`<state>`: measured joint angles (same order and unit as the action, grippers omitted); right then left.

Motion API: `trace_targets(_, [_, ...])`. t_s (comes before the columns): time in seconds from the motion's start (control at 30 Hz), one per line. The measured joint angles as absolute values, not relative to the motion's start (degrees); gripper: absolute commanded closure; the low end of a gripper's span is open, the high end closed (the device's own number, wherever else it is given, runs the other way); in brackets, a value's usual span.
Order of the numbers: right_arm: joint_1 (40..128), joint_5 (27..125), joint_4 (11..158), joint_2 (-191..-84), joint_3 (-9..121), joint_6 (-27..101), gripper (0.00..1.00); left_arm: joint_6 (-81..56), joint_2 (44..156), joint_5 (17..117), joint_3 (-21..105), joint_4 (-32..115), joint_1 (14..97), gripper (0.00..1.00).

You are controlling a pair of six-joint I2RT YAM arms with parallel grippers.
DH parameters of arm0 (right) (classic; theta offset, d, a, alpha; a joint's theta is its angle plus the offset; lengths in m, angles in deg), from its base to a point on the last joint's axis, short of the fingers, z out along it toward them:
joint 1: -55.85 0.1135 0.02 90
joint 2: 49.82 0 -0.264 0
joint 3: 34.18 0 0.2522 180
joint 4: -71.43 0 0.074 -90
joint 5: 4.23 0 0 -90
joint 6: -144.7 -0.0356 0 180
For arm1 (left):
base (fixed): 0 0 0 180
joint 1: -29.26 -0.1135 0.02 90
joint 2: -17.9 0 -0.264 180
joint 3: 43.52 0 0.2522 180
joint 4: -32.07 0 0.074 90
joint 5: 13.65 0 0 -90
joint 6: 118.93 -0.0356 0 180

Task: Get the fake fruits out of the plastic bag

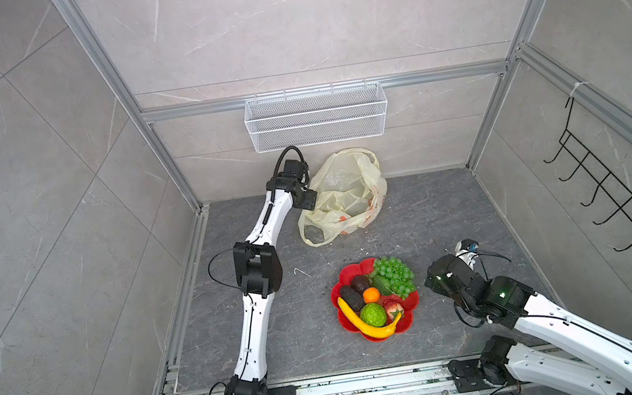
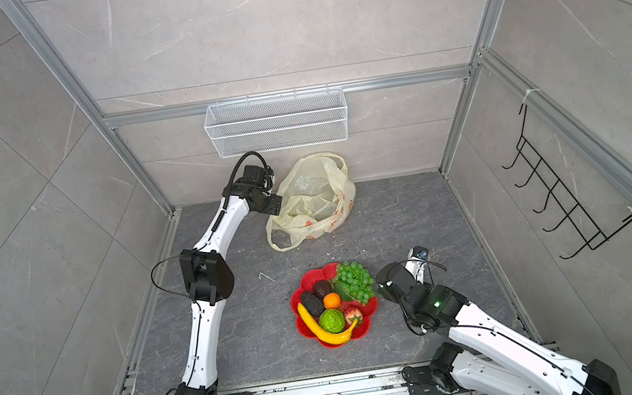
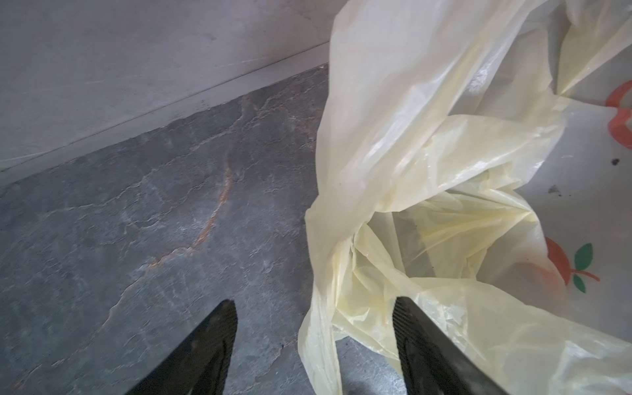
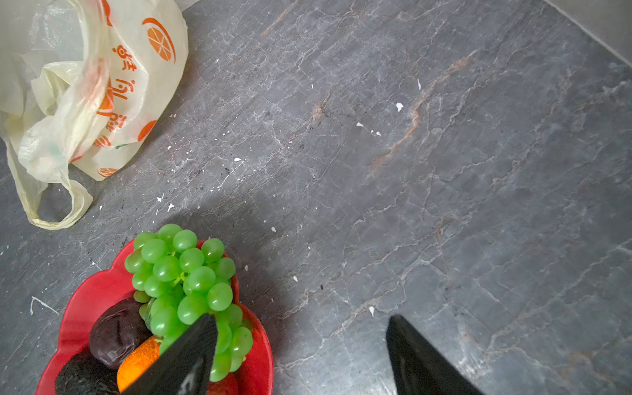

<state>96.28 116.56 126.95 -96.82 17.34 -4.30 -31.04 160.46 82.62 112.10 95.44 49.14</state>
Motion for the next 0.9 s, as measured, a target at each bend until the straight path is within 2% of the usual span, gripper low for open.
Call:
trace_targets(0.17, [96.3,114.8,125.9,-95.7,16.0,-6.3,0.17,-24.7,148.7,85.5,98.8,94.9,49.7,0.17])
trace_targets(0.4, [96.3,110.3,123.3,-91.3,11.0,-8.7,0.12,-14.0,115.5,85.2,58.5,78.4,50.5,0.12])
trace_targets(0.5, [96.3,106.7,121.1,-88.6,7.8,-9.3,0.1,-10.2,105.2,85.2,43.7,70.6,50.7,0.12])
trace_targets(0.57, [96.3,104.2,119.3,-87.2,5.9,-9.9,0.09,-8.3,101.7,85.4,36.0,66.5,50.8,0.12])
trace_targets(0.6, [96.3,103.1,118.5,-86.6,5.1,-10.2,0.01,-7.6,100.7,85.5,32.7,64.6,50.8,0.11])
trace_targets(0.63, [96.3,101.7,117.7,-86.0,4.3,-10.5,0.0,-6.8,99.9,85.5,28.9,63.0,50.8,0.11])
trace_targets(0.77, [98.4,97.3,113.9,-85.7,2.8,-11.6,0.0,-5.9,97.6,86.7,16.9,58.0,52.1,0.1])
trace_targets(0.9, [102.8,96.0,109.7,-85.7,0.2,-14.0,0.0,-6.0,96.0,87.0,10.2,54.4,54.8,0.08])
